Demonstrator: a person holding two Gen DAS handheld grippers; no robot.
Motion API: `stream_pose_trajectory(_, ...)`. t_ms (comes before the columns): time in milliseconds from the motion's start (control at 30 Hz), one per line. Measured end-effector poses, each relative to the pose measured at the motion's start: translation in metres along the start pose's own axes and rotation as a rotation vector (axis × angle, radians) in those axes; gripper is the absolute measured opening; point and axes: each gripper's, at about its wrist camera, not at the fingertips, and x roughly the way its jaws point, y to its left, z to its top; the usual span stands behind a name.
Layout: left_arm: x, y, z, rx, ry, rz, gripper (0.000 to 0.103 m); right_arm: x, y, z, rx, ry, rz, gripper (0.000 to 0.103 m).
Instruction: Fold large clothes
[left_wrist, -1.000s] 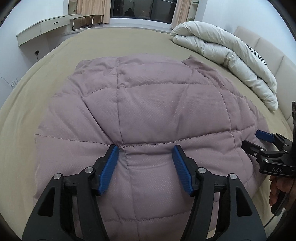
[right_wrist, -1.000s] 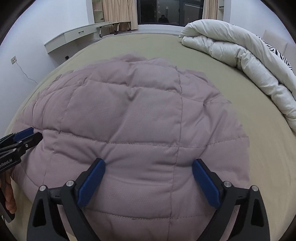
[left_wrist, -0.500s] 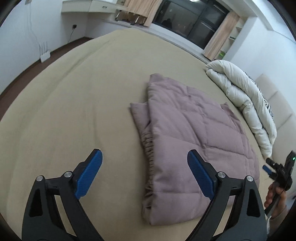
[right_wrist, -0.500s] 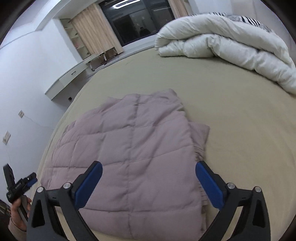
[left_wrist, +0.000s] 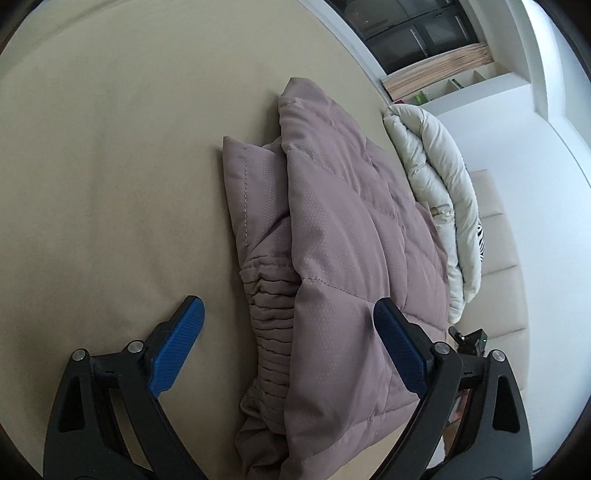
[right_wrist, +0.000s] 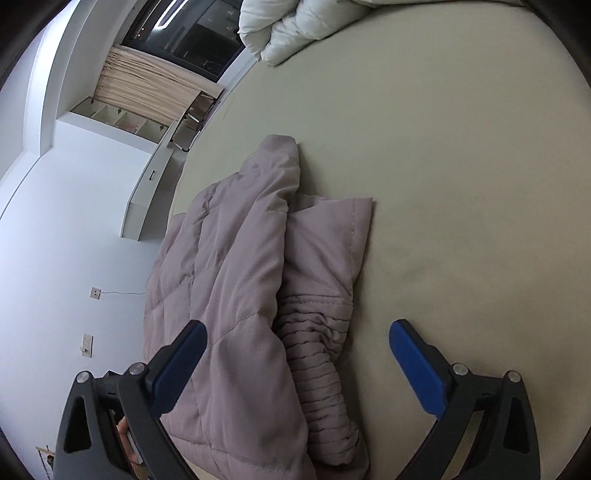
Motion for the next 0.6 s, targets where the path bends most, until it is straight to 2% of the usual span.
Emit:
stream_pose_trajectory(133, 0.008, 0.012, 0.011, -0.033, 0.009, -0.065, 0.093, 0.014, -0.002, 0.008, 0.003, 0.030, 0.067, 0.101)
stream_pose_trajectory(167, 0.011, 0.013, 0.014, -0.035, 0.014, -0.076, 0.093, 0.018, -0.001, 0.010, 0.000, 0.041, 0.086, 0.093)
stream_pose_trajectory(200, 0.012, 0.014, 0.017, -0.036, 0.016, -0.085, 0.093, 0.023, 0.000, 0.011, 0.000, 0.062, 0.104, 0.091)
stream_pose_trajectory(367, 0.023, 0.022, 0.035, -0.081, 0.016, -0.142, 0.093, 0.041, 0.013, 0.011, -0.054, 0.134, 0.147, 0.090)
stream_pose_trajectory(600, 0.047, 0.018, 0.057, -0.076, 0.041, -0.118, 0.091, 0.053, 0.019, 0.008, -0.076, 0.176, 0.187, 0.090)
